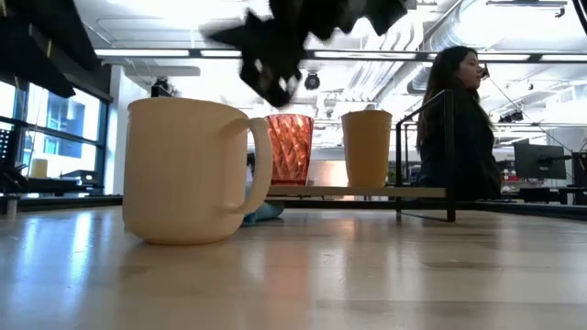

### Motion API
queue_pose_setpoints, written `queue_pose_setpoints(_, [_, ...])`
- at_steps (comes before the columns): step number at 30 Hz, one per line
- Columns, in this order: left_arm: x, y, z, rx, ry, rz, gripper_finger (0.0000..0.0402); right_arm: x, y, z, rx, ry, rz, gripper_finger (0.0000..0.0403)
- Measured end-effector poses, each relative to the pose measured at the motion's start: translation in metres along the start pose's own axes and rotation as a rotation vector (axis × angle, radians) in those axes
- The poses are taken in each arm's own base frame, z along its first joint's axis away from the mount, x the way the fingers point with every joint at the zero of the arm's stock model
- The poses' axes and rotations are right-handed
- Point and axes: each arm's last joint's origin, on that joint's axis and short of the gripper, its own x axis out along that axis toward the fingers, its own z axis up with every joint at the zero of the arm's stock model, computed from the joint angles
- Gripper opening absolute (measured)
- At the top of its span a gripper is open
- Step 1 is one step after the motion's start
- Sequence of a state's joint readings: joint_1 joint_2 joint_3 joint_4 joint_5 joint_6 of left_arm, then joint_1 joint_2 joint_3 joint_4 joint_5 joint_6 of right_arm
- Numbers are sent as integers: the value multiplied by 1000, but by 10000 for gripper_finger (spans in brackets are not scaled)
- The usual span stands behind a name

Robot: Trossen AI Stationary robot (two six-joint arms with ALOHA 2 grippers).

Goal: Stack small to large cups/mugs on shelf
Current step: Put the light yellow mug on the shelf

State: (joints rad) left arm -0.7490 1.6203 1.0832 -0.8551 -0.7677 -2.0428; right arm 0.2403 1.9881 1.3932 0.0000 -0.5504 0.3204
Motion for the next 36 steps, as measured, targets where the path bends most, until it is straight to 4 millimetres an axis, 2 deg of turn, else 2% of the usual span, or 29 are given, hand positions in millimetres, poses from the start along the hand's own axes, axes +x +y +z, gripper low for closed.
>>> queue_pose_setpoints(8, [-1, -16, -6, -76, 43, -130, 147, -10, 22, 43, -171, -141, 94, 176])
queue_pose_setpoints(14, [-4, -31, -6, -214, -31, -281, 147, -28, 39, 71, -317, -69, 146, 176])
queue_pose_setpoints(20, [-2, -43, -1, -203, -97, -355, 147, -49, 59, 88, -448, 30, 143, 176])
queue_pose_setpoints(29, [34, -72, 14, 33, 9, -409, 147, -82, 96, 127, -654, -93, 216, 177])
queue_pose_setpoints(31, [41, -73, 19, 104, 27, -407, 147, -93, 104, 135, -681, -107, 214, 177])
queue_pose_setpoints(36, [48, -80, 29, 324, 59, -435, 147, -119, 116, 146, -702, -103, 198, 177])
